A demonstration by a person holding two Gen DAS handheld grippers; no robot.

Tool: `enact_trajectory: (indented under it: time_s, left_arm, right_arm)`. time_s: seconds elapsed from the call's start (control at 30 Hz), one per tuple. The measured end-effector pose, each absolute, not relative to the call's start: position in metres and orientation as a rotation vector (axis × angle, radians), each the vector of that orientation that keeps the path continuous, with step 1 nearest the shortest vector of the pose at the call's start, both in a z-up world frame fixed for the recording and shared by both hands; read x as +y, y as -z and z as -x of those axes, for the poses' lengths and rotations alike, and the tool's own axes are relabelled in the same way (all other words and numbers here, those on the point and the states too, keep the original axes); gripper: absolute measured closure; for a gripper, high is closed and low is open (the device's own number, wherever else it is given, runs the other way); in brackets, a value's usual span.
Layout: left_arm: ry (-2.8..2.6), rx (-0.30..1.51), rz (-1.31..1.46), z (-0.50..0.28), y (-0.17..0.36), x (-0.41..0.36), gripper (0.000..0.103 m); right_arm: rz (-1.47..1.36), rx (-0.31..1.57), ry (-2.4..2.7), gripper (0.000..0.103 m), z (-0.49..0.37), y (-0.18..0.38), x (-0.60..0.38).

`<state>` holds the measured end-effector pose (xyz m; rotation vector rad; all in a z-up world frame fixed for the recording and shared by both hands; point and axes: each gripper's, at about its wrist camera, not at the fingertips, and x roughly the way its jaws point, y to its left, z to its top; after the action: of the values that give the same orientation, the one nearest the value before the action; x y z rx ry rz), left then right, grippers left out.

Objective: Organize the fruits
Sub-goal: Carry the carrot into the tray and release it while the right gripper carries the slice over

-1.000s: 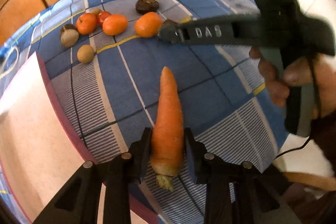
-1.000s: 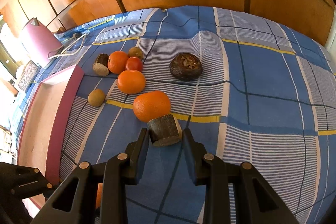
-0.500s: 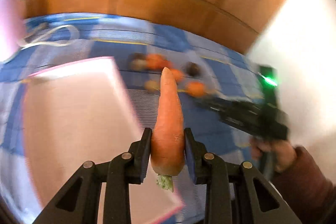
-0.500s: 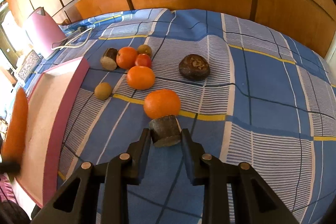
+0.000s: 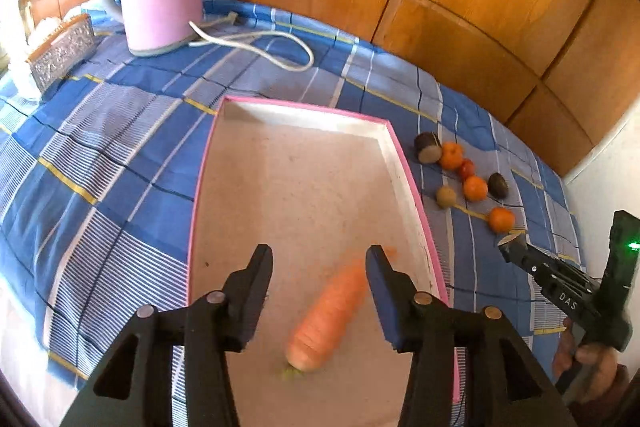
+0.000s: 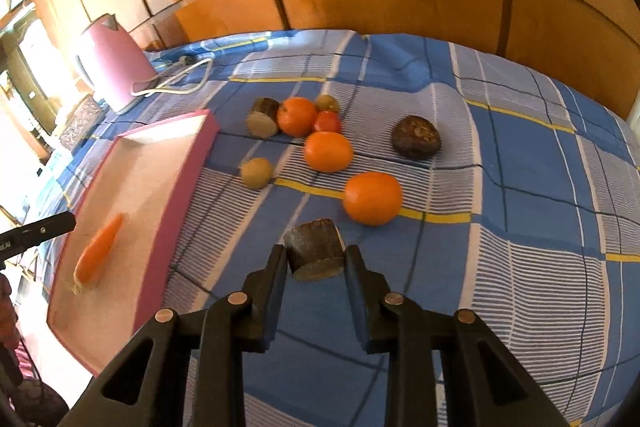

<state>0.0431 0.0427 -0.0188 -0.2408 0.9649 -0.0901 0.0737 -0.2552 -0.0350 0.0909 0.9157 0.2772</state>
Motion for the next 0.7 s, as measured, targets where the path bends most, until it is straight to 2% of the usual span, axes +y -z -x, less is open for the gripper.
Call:
enact_trajectory:
  time_s: [0.4, 0.5, 0.7]
  left_arm:
    - [0.063, 0.936, 0.262, -0.024, 0.01, 0.06, 0.05]
    - [0.054, 0.929, 0.251, -0.021, 0.01, 0.063, 0.042]
    - [0.017, 0.917, 0.252, -0.015, 0.008, 0.07, 0.036]
  right_arm:
    - [-0.073, 0.87, -0.437, 0.074, -0.06, 0.009, -0.203]
    - [-0.064, 0.868, -0.485, 0.074, -0.058, 0.004, -0.187]
    - [-0.024, 0.876, -0.569, 0.074, -0.056, 0.0, -0.149]
